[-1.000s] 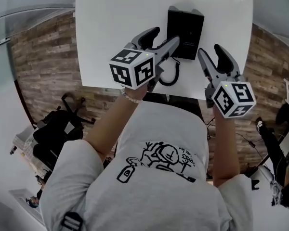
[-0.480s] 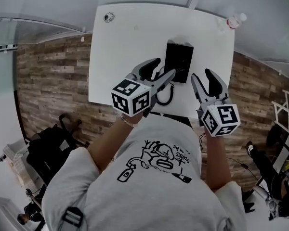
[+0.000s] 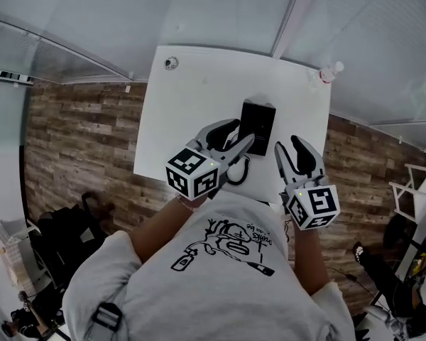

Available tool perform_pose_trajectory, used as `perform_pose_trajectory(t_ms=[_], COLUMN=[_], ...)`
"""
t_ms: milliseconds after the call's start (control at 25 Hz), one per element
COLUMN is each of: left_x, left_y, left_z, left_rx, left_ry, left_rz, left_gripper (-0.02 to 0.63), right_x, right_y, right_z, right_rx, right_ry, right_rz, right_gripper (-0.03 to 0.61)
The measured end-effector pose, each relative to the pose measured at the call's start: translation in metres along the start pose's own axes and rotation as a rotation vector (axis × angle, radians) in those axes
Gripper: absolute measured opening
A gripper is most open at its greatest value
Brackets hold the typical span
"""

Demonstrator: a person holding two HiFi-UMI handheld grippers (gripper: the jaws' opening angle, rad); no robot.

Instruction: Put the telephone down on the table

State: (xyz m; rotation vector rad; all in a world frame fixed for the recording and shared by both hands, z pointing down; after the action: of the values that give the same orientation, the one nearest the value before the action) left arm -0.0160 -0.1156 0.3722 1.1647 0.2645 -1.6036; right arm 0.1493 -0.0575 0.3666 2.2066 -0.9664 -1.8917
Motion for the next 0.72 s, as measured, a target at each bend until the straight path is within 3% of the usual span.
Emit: perform_pose_trajectory(t_ms=[720], left_x=[0.051], left_y=[-0.045], left_z=[-0.051], left_rx=[-0.05], left_ry=[0.18], left_rz=[-0.181], left_gripper=[0.117], right_x=[0.073], right_y=[-0.042], right_z=[0.036], right_rx=[0.015], right_ry=[-0.194], right_rz=[-0.138], right_gripper=[0.124])
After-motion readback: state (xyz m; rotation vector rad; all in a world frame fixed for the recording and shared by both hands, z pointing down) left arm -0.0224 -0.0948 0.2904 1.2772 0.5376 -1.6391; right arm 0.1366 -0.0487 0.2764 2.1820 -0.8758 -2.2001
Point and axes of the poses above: the fingertips, and each gripper's own axes: y forward along the fingers, z to its left, x out of its top, the point moved 6 cm from there along -y, backward along the fingers, and after that the axes turned 4 degrees about z, right-handed, at the moved point
